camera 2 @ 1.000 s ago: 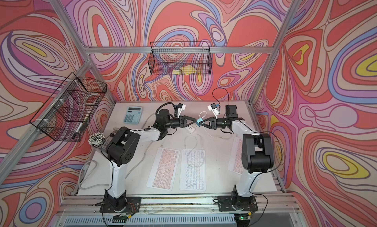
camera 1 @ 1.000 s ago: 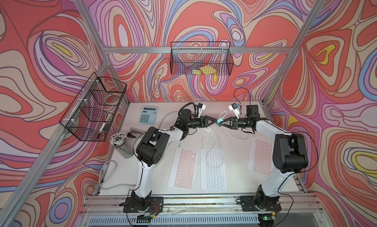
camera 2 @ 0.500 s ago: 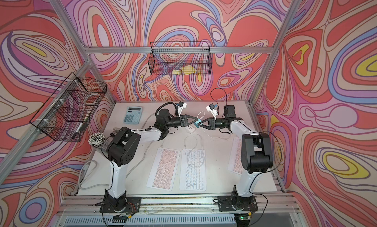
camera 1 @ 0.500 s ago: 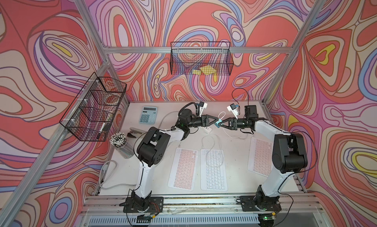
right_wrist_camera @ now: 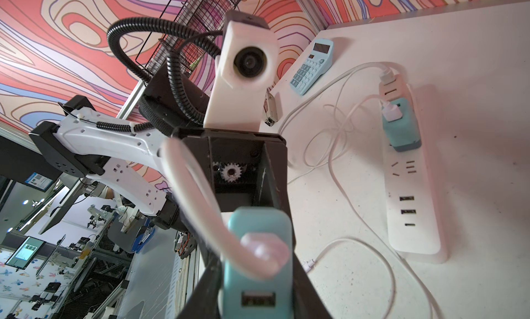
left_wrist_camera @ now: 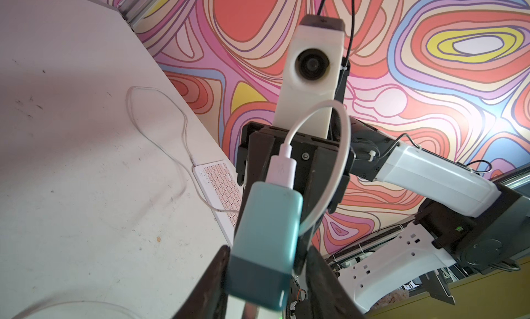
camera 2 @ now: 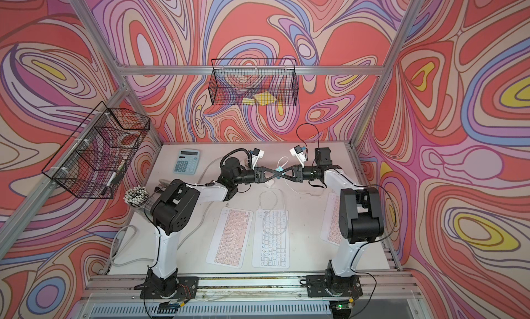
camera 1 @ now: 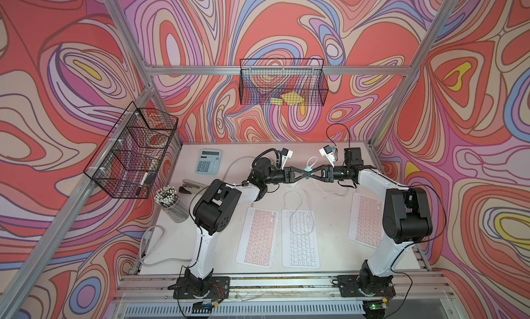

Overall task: Unplug the wireless keyboard
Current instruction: Remove the power cord from the plug.

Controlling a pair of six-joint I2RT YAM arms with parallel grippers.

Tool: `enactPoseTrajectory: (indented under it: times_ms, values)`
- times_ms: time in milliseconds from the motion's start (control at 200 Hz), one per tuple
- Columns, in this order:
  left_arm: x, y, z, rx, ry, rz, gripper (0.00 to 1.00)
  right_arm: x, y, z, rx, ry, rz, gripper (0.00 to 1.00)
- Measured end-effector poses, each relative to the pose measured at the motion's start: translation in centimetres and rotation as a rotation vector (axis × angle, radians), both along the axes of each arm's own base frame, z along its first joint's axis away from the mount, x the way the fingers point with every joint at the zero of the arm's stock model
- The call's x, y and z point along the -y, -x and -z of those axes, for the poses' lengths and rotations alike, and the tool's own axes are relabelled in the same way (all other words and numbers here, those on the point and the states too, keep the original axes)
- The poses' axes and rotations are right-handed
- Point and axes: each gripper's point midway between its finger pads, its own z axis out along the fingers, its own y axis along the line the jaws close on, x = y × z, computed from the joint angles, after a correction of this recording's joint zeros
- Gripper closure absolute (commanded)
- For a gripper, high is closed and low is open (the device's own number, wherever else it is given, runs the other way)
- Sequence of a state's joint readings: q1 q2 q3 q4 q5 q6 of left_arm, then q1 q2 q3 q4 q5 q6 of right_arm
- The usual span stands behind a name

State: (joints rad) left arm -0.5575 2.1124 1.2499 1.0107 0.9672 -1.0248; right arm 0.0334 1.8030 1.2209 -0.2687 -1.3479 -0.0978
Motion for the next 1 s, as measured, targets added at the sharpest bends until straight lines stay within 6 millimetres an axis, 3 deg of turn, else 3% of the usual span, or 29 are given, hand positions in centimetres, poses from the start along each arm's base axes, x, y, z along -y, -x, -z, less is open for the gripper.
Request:
enactPoseTrajectory:
  times_ms: [205,511,996]
  values:
    - [-0.2,-0.1,-0.5,-0.006,0.016,0.001,0.5,-0.1,0.2,-0.2,0.001,-0.01,-0.01,0.73]
    - [-0.9,-1.0,-1.2,-0.006,0.044,-0.032,0.54,-0.3,0.4,0.0,-0.002,-0.007,-0.019,0.72]
    - [-0.9,-0.8,-1.2,0.0,0.059,-0.028,0.51,-0.6,0.6,0.2,-0.016,-0.007,-0.027,0.72]
